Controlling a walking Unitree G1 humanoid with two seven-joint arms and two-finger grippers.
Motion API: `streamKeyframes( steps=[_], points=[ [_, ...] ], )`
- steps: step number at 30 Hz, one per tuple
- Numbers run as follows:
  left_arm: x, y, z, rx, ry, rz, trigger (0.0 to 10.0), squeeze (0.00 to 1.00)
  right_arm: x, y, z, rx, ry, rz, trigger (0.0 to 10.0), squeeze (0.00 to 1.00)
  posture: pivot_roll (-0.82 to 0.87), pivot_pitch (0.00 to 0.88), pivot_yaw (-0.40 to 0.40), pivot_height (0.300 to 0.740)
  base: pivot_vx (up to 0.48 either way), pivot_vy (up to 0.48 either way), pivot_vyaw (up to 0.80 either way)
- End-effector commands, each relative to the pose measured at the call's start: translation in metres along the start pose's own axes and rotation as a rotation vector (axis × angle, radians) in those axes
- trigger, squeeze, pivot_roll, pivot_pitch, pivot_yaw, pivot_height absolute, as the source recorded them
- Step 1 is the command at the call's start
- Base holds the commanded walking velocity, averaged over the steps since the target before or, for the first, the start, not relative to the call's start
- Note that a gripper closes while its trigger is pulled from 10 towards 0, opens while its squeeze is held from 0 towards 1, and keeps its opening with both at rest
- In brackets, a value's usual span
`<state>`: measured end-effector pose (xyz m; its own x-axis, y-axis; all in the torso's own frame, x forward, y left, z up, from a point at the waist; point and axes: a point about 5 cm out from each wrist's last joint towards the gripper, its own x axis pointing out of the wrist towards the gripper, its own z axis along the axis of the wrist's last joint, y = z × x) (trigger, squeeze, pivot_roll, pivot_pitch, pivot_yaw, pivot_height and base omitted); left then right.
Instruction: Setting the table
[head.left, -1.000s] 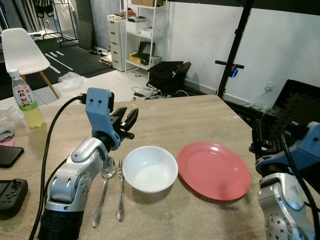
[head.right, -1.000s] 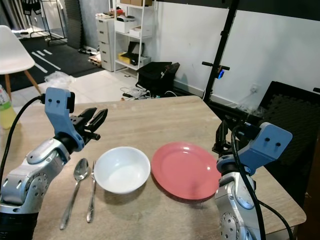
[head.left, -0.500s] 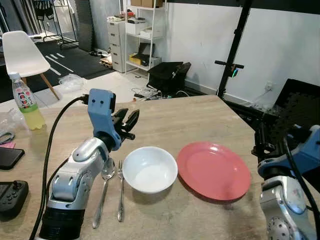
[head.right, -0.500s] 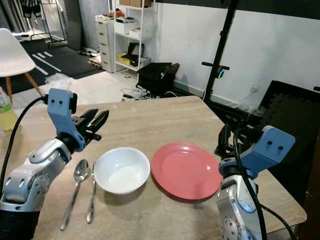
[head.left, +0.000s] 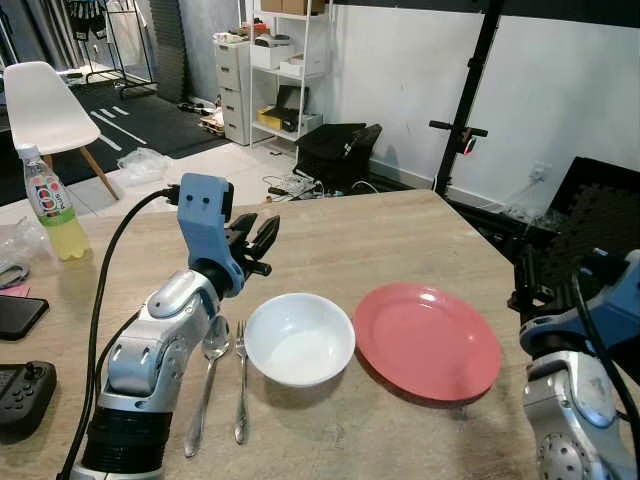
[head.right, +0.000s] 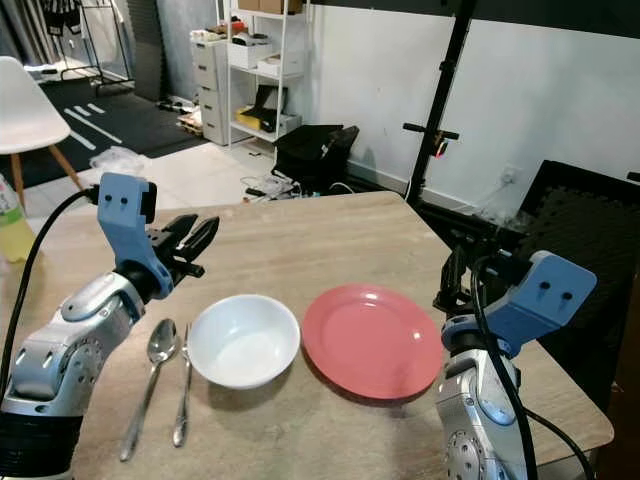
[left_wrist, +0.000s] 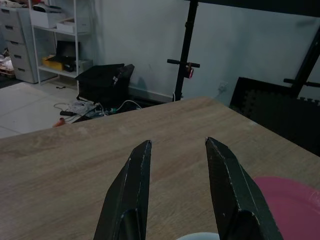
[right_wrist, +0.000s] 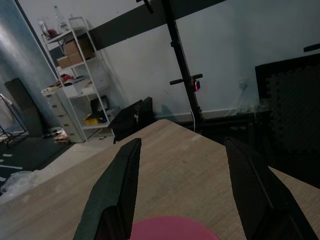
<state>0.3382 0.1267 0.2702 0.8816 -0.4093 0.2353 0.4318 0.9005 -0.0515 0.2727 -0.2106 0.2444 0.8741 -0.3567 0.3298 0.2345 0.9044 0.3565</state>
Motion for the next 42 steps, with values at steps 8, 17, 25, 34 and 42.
streamKeyframes(
  steps=[8, 17, 25, 34, 42],
  points=[
    [0.0017, -0.0002, 0.0008, 0.019, -0.008, -0.006, 10.0, 0.0, -0.0016, -0.0011, -0.0056, 0.006, 0.016, -0.012, 10.0, 0.0, -0.06, 0.006, 0.052, 0.74, 0.0, 0.0, 0.0],
    [0.0023, -0.0019, 0.0023, 0.022, -0.017, -0.009, 10.0, 0.0, -0.0006, -0.0009, -0.0068, 0.011, 0.019, -0.009, 10.0, 0.0, -0.06, 0.004, 0.055, 0.74, 0.0, 0.0, 0.0],
    [0.0031, -0.0031, 0.0032, 0.02, -0.023, -0.009, 10.0, 0.0, 0.0, -0.0004, -0.006, 0.017, 0.01, -0.012, 10.0, 0.0, -0.05, 0.002, 0.059, 0.74, 0.0, 0.0, 0.0],
    [0.0056, -0.0048, 0.0037, 0.026, -0.022, -0.022, 10.0, 0.0, -0.0019, -0.0033, -0.0067, 0.014, 0.01, -0.027, 10.0, 0.0, -0.06, 0.005, 0.065, 0.74, 0.0, 0.0, 0.0],
    [0.008, -0.0077, 0.0045, 0.017, -0.022, -0.027, 10.0, 0.0, -0.0026, -0.0051, -0.0063, 0.007, 0.019, -0.03, 10.0, 0.0, -0.06, 0.036, 0.058, 0.74, 0.0, 0.0, 0.0]
  ],
)
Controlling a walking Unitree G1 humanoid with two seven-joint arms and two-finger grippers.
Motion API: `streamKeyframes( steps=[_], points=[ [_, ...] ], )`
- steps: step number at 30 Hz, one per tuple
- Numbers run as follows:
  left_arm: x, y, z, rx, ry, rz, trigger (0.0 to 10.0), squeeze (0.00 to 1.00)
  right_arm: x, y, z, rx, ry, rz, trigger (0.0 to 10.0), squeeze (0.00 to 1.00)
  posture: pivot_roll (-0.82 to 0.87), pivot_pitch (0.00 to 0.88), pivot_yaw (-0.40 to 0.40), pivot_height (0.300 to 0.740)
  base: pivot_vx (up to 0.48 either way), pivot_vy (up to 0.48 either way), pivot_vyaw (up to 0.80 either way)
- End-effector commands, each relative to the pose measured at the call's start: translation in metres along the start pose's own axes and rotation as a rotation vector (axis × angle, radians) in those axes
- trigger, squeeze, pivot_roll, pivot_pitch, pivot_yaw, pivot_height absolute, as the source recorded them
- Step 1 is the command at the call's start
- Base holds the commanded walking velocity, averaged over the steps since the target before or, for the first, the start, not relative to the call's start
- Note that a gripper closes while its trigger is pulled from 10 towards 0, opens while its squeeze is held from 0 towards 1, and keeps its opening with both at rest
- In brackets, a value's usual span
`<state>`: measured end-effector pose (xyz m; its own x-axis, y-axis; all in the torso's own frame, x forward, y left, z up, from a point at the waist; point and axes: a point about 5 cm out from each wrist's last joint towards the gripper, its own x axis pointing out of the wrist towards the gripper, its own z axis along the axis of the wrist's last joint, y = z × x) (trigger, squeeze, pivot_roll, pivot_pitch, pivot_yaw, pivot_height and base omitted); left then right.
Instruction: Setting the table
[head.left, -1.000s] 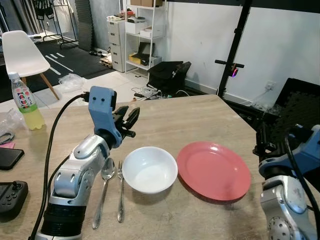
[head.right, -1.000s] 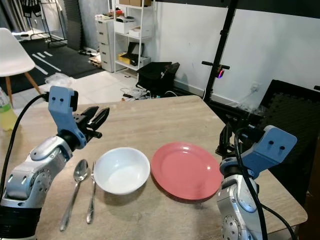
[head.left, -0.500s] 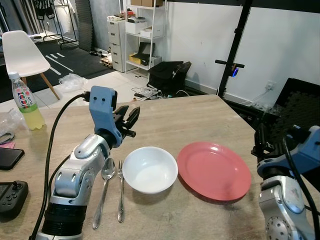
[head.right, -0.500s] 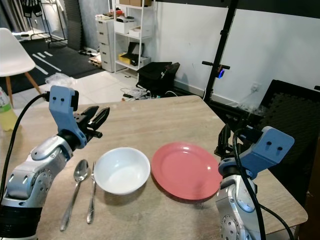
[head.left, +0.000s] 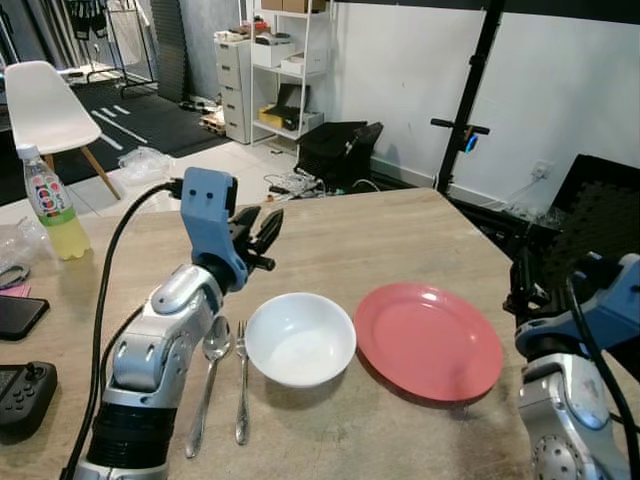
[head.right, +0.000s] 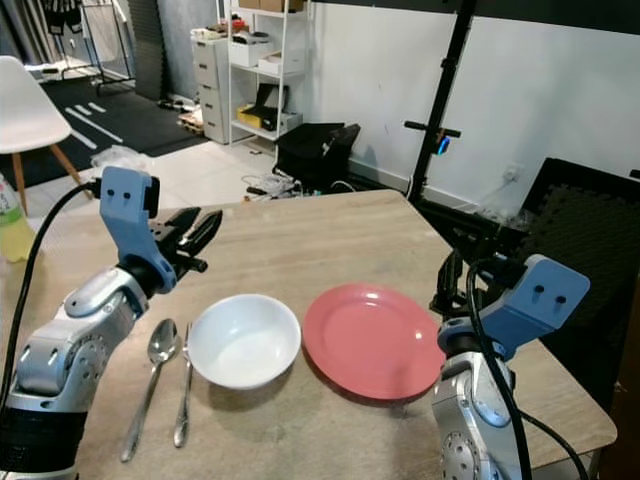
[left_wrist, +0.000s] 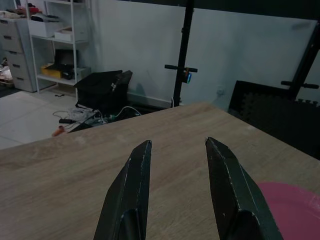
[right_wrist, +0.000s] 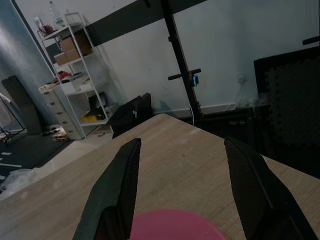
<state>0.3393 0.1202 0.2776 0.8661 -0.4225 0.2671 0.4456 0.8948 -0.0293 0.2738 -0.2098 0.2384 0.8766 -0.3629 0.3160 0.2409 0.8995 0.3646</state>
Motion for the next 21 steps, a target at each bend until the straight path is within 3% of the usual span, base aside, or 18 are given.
streamKeyframes(
  steps=[1, 9, 13, 16, 19, 21],
  points=[
    [0.003, -0.002, 0.0, 0.0, 0.006, -0.003, 10.0, 0.0, -0.001, -0.005, -0.001, 0.002, 0.009, -0.021, 10.0, 0.0, -0.05, 0.044, 0.053, 0.74, 0.0, 0.0, 0.0],
    [0.004, 0.004, 0.001, 0.01, 0.006, 0.043, 10.0, 0.0, 0.003, 0.002, -0.001, -0.015, 0.001, 0.007, 10.0, 0.0, -0.02, 0.055, 0.055, 0.74, 0.0, 0.0, 0.0],
    [-0.012, 0.017, -0.012, -0.012, 0.046, 0.149, 10.0, 0.0, -0.002, 0.005, -0.004, -0.096, -0.029, 0.018, 10.0, 0.0, 0.01, 0.06, 0.049, 0.74, 0.0, 0.0, 0.0],
    [-0.022, 0.015, -0.012, 0.048, 0.044, 0.141, 10.0, 0.0, -0.008, 0.005, -0.009, -0.116, -0.011, 0.039, 10.0, 0.0, 0.02, 0.067, 0.04, 0.74, 0.0, 0.0, 0.0],
    [-0.035, 0.013, -0.01, 0.219, 0.021, 0.123, 10.0, 0.0, -0.014, 0.009, -0.009, -0.187, -0.025, 0.078, 10.0, 0.0, 0.04, 0.066, 0.025, 0.74, 0.0, 0.0, 0.0],
    [-0.041, 0.011, -0.009, 0.197, 0.008, 0.125, 10.0, 0.0, -0.015, 0.011, -0.006, -0.212, -0.044, 0.089, 10.0, 0.0, 0.04, 0.054, 0.016, 0.74, 0.0, 0.0, 0.0]
  ],
)
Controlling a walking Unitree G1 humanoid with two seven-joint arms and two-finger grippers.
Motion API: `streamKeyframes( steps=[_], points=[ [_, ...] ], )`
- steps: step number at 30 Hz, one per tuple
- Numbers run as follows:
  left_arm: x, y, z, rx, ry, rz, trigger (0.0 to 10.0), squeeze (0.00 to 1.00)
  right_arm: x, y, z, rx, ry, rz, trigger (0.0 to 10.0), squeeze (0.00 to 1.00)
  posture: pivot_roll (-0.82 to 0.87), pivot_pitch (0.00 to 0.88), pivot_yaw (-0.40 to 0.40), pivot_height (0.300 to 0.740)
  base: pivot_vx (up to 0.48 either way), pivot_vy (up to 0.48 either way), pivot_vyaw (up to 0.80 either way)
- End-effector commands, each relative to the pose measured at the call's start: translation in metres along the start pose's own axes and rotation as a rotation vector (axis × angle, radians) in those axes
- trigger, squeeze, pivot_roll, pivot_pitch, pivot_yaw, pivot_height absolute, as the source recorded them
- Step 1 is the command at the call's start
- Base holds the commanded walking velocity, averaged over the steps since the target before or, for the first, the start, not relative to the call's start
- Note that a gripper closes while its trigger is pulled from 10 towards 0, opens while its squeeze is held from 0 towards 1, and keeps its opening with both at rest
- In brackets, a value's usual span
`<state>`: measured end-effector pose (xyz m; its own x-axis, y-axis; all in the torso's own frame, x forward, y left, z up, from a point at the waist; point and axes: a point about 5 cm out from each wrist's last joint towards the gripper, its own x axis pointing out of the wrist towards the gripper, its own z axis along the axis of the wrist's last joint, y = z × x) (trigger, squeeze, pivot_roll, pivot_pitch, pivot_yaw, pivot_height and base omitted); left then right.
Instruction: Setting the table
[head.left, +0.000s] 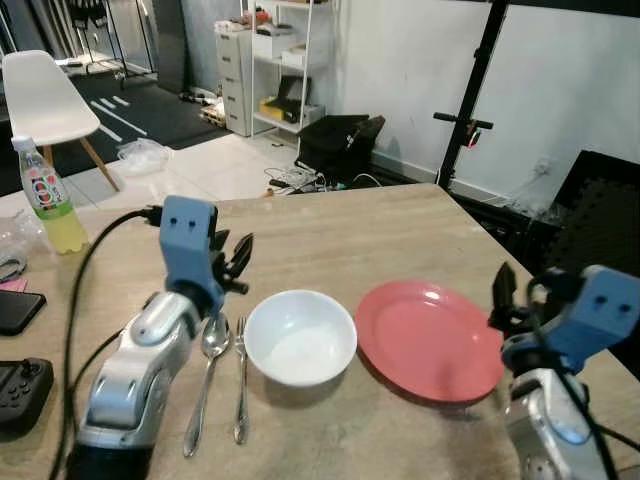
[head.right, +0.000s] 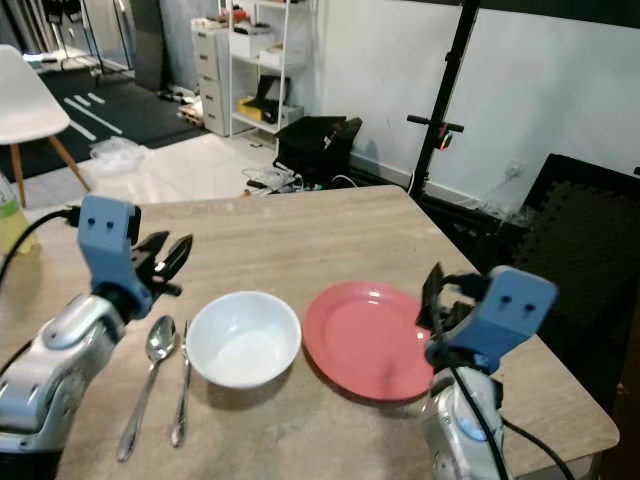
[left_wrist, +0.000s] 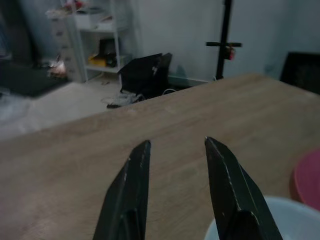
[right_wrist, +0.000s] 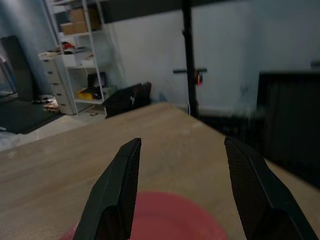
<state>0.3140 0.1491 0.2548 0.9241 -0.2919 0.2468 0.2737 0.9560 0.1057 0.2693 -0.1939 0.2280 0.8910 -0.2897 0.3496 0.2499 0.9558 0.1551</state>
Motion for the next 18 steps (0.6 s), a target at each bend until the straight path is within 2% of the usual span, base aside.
streamKeyframes(
  steps=[1, 3, 5, 6, 8, 9, 10, 12, 16, 18],
  points=[
    [-0.01, -0.003, 0.007, -0.013, -0.034, -0.003, 10.0, 0.0, -0.005, 0.002, 0.008, -0.034, -0.049, 0.021, 10.0, 0.0, 0.05, 0.05, 0.01, 0.74, 0.0, 0.0, 0.0],
    [-0.018, -0.001, 0.008, -0.007, -0.037, 0.006, 10.0, 0.0, -0.009, 0.002, 0.008, -0.022, -0.037, 0.046, 10.0, 0.0, 0.05, 0.036, 0.005, 0.74, 0.0, 0.0, 0.0],
    [-0.03, -0.001, 0.005, 0.002, -0.018, -0.017, 10.0, 0.0, -0.02, 0.005, 0.003, -0.001, 0.009, 0.129, 10.0, 0.0, 0.06, 0.026, 0.002, 0.74, 0.0, 0.0, 0.0],
    [-0.03, -0.001, 0.005, 0.002, -0.018, -0.017, 10.0, 0.0, -0.02, 0.005, 0.003, -0.001, 0.009, 0.129, 10.0, 0.0, 0.06, 0.026, 0.002, 0.74, 0.0, 0.0, 0.0],
    [-0.046, -0.001, -0.005, 0.039, 0.042, -0.067, 10.0, 0.0, -0.033, 0.008, -0.005, -0.017, 0.064, 0.211, 10.0, 0.0, 0.06, 0.017, 0.0, 0.74, 0.0, 0.0, 0.0],
    [-0.046, -0.001, -0.005, 0.039, 0.042, -0.067, 10.0, 0.0, -0.033, 0.008, -0.005, -0.017, 0.064, 0.211, 10.0, 0.0, 0.06, 0.017, 0.0, 0.74, 0.0, 0.0, 0.0],
    [-0.054, 0.002, -0.014, 0.047, 0.092, -0.06, 10.0, 0.0, -0.038, 0.01, -0.012, -0.02, 0.092, 0.228, 10.0, 0.0, 0.06, 0.018, -0.008, 0.74, 0.0, 0.0, 0.0],
    [-0.055, 0.003, -0.016, 0.054, 0.102, -0.053, 10.0, 0.0, -0.038, 0.01, -0.014, -0.021, 0.096, 0.229, 10.0, 0.0, 0.06, 0.018, -0.008, 0.74, 0.0, 0.0, 0.0],
    [-0.027, 0.012, -0.006, -0.012, 0.034, 0.087, 10.0, 0.0, -0.011, 0.017, -0.009, 0.021, 0.035, 0.18, 10.0, 0.0, 0.07, 0.0, -0.017, 0.74, 0.0, 0.0, 0.0],
    [-0.026, 0.011, -0.005, -0.025, 0.032, 0.095, 10.0, 0.0, -0.009, 0.017, -0.008, 0.023, 0.032, 0.179, 10.0, 0.0, 0.07, 0.0, -0.019, 0.74, 0.0, 0.0, 0.0]
  ],
)
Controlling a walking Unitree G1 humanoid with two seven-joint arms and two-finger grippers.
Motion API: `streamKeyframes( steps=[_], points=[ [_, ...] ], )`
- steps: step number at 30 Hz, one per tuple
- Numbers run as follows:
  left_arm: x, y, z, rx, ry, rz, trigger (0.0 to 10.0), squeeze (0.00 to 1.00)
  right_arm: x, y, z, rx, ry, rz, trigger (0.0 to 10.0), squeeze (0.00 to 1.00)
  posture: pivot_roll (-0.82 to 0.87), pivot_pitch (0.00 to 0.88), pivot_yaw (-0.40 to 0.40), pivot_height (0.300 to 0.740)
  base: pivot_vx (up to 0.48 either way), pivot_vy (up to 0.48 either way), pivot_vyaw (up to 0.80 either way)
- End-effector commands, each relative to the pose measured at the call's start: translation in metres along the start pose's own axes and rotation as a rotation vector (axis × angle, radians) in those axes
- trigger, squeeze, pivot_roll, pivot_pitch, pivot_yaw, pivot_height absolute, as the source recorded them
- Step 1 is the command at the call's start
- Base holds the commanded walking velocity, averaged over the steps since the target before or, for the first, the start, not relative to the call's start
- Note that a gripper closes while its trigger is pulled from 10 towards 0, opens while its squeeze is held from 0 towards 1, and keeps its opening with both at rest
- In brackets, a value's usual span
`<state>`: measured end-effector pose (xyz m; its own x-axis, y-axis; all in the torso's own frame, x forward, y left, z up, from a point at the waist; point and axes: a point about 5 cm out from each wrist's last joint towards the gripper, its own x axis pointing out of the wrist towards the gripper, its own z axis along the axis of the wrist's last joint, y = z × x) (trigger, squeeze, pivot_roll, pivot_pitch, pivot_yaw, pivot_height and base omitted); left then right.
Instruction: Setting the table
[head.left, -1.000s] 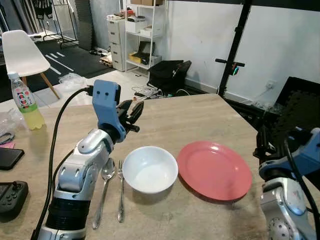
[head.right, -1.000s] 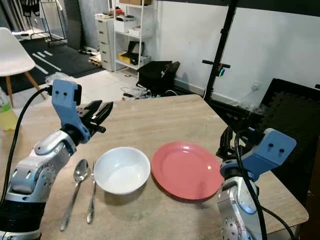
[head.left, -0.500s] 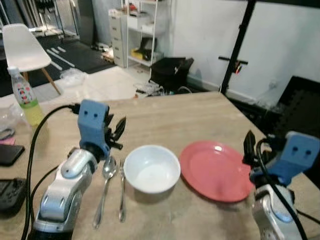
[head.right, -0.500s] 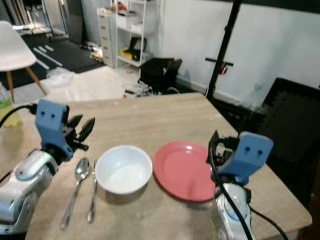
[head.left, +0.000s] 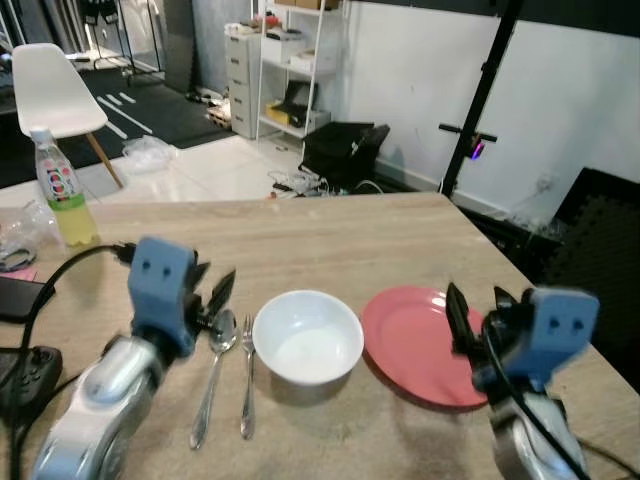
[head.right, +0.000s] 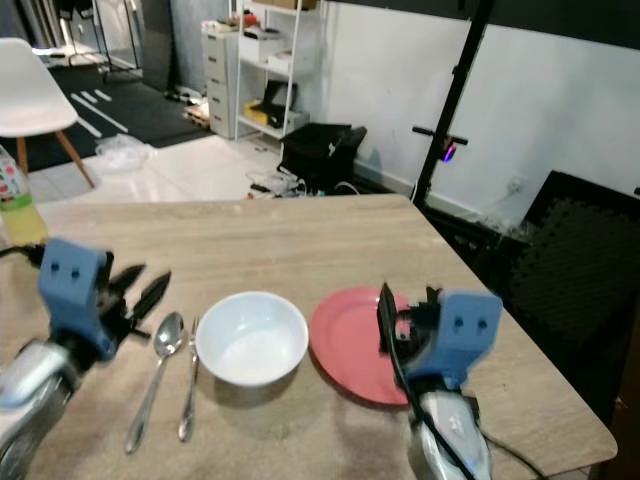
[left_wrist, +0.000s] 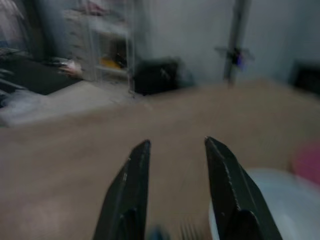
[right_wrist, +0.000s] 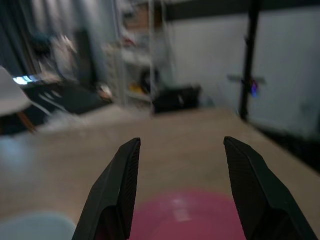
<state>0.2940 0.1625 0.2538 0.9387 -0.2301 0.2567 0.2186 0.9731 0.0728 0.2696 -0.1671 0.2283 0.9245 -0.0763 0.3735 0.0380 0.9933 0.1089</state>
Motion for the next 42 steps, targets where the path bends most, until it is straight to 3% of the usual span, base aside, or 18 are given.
streamKeyframes(
  steps=[1, 4, 7, 13, 21, 42],
  points=[
    [0.0, 0.002, -0.007, -0.007, 0.028, 0.034, 10.0, 0.0, 0.0, -0.008, -0.005, -0.009, 0.018, -0.035, 10.0, 0.0, 0.07, 0.0, -0.022, 0.74, 0.0, 0.0, 0.0],
    [0.001, 0.001, -0.009, 0.078, 0.033, 0.001, 10.0, 0.0, -0.001, -0.008, -0.005, -0.016, 0.023, -0.016, 10.0, 0.0, 0.07, 0.0, -0.026, 0.74, 0.0, 0.0, 0.0],
    [0.001, 0.006, -0.01, 0.089, 0.038, 0.011, 10.0, 0.0, -0.003, -0.01, -0.007, -0.015, 0.033, -0.019, 10.0, 0.0, 0.07, 0.0, -0.025, 0.74, 0.0, 0.0, 0.0],
    [0.005, 0.008, -0.01, 0.074, 0.039, 0.028, 10.0, 0.0, -0.005, -0.013, -0.01, -0.014, 0.042, -0.045, 10.0, 0.0, 0.06, 0.0, -0.018, 0.74, 0.0, 0.0, 0.0],
    [0.012, -0.002, -0.012, 0.061, 0.031, 0.0, 10.0, 0.0, -0.007, -0.014, -0.01, -0.01, 0.037, -0.059, 10.0, 0.0, 0.04, 0.003, -0.005, 0.74, 0.0, 0.0, 0.0],
    [0.016, -0.007, -0.011, 0.053, 0.009, -0.034, 10.0, 0.0, -0.006, -0.013, -0.01, -0.004, 0.036, -0.06, 10.0, 0.0, 0.04, 0.001, -0.002, 0.74, 0.014, -0.011, 0.0]
  ],
)
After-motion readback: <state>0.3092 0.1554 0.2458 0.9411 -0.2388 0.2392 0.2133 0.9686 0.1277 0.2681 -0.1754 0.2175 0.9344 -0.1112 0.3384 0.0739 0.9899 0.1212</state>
